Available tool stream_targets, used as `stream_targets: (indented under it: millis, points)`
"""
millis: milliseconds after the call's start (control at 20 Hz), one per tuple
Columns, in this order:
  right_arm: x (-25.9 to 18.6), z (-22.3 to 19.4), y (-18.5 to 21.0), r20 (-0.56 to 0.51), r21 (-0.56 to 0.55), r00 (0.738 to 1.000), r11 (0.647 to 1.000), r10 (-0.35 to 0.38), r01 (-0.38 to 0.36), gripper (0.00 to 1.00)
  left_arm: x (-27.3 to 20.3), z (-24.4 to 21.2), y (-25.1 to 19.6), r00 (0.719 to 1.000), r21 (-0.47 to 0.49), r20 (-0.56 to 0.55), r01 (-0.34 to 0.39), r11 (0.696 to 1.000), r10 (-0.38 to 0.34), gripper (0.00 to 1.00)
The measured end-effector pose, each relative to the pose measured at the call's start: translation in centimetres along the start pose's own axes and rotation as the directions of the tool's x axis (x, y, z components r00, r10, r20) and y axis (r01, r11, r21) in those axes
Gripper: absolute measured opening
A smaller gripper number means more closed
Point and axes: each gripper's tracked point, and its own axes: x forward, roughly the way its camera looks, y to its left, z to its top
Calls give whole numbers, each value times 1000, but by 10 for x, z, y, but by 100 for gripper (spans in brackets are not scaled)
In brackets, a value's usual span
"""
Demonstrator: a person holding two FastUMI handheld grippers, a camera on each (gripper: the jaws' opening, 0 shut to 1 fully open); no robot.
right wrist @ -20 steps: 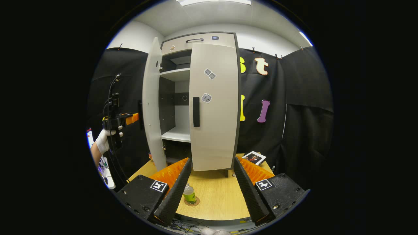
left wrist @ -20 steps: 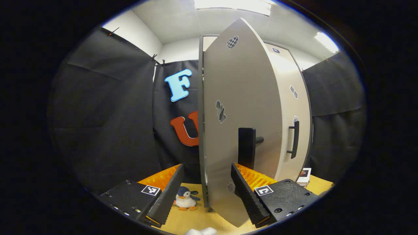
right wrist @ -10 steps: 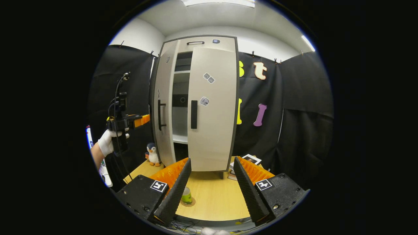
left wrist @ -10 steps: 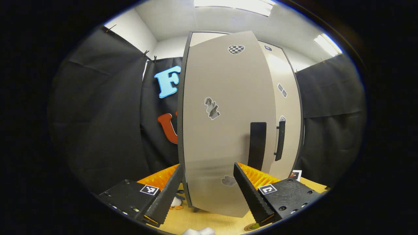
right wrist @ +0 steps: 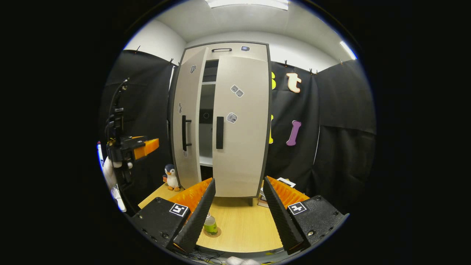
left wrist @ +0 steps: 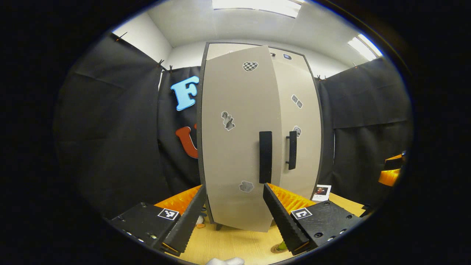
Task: Grasp the bottle in the cabinet with the left hand and place it on the coaster, then close the right door with the right hand and the left door with the left hand.
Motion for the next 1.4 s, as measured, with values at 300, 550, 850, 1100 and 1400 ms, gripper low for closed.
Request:
stream_targets:
  millis: [300,550,850,1100,1400]
  points:
    - [9,-1,5,28,30,999,999,-22,22,81,-53,-28,2,997,0,-21,-77,997,77,94]
    - [16,-11,15,19,35,1000,999,-12,11,81,-73,-41,1,993,20,-50,-102,995,103,95]
    - [16,-14,17,24,25,999,999,-20,20,81,-78,-32,5,992,0,-42,-123,992,122,95]
    - [14,-13,11,27,24,999,999,-40,39,82,-81,-33,6,990,-2,-52,-129,992,128,95]
    - [11,-12,8,31,26,998,998,-60,59,83,-78,-36,1,992,5,-69,-109,994,109,95]
